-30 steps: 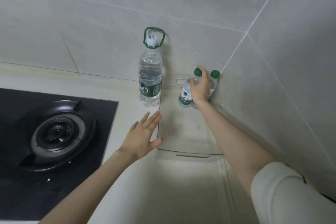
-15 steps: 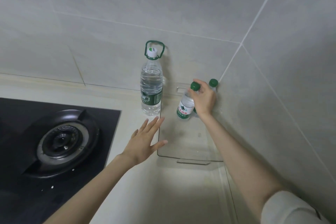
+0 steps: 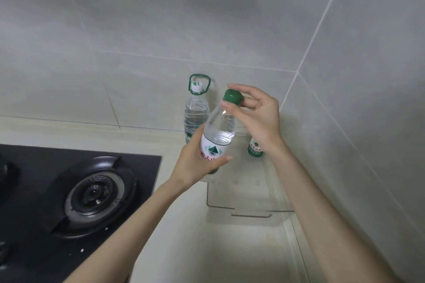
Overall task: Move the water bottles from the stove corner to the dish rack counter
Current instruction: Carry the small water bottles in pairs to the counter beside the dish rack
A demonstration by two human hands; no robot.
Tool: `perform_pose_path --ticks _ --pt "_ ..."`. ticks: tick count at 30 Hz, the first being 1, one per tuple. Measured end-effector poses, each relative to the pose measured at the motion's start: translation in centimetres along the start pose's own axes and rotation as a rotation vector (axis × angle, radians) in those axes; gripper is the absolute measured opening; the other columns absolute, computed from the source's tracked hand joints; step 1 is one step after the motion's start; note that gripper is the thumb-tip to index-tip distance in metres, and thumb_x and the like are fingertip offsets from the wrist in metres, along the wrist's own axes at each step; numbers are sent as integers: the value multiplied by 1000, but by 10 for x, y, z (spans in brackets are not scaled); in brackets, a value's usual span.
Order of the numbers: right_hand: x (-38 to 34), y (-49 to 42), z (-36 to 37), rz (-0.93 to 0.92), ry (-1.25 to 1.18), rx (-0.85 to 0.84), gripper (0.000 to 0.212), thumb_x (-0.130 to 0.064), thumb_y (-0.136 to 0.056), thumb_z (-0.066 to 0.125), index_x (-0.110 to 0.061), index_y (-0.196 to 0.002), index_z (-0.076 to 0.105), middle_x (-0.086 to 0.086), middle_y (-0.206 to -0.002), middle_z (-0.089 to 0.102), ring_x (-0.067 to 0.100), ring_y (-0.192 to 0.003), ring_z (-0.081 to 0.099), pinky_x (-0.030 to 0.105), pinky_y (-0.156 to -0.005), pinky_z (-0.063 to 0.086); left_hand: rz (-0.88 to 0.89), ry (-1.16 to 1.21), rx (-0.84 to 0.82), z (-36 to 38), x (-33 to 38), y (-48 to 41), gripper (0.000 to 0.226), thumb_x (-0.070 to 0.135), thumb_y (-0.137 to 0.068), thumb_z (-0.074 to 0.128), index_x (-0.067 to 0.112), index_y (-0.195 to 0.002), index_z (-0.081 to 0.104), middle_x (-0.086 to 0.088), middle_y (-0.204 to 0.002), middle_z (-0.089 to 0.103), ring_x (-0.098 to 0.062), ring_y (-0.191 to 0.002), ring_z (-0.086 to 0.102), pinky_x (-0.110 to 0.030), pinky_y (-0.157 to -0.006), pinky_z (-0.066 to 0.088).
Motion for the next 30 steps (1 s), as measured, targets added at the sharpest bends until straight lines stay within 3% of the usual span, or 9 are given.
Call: perform_pose_path --ticks 6,11,15,18,23,26,30 --pt "-15 0 10 -7 -4 -76 37 -6 -73 80 -15 -107 68 4 -85 75 11 -78 71 20 -75 53 64 -61 106 -24 15 -2 77 29 -53 92 23 -122 57 14 -106 68 -1 -97 64 -16 -82 52" --pt "17 -13 -5 87 -33 -106 20 -21 -89 65 -23 -108 67 1 -100 74 14 -97 70 30 -89 55 16 -64 157 -29 5 -6 69 24 -52 92 24 -114 62 11 -96 71 -6 -88 67 -29 -81 56" --pt "89 -29 -47 133 252 72 24 -20 -89 64 -22 -113 64 -7 -117 66 12 -115 59 28 -101 45 -41 -59 168 -32 -6 -12 64 23 -53 92 29 -109 62 11 -91 71 -6 -84 68 -29 -78 57" --pt "146 -36 -79 242 501 177 40 -13 -84 64 -17 -123 57 -1 -130 57 19 -125 49 32 -106 38 -49 -70 159 -33 -10 -17 66 24 -52 92 29 -110 62 11 -92 71 -6 -85 68 -27 -77 55" --pt "193 -47 -105 323 625 284 50 -5 -81 64 -8 -130 52 9 -131 53 25 -123 47 19 -97 30 -65 -88 139 -33 -19 -29 69 28 -50 92 29 -112 61 9 -92 72 -9 -86 69 -32 -79 57" --pt "206 -53 -111 291 612 343 50 0 -81 63 -10 -128 53 8 -128 58 24 -118 52 8 -86 27 -79 -107 142 -34 -25 -35 71 28 -50 93 30 -113 61 10 -93 72 -9 -88 69 -34 -80 57" --pt "204 -56 -117 205 629 404 40 5 -81 57 -9 -118 62 6 -116 65 17 -102 60 4 -82 31 -105 -111 143 -35 -31 -42 72 26 -50 93 29 -114 60 9 -94 72 -10 -88 69 -34 -80 58"
Point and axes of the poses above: each hand's wrist, its own y-axis away from the middle knuckle, its own z-axis out of the palm, x = y × z, the point moved 8 cm from there along -y, towards the middle knuckle
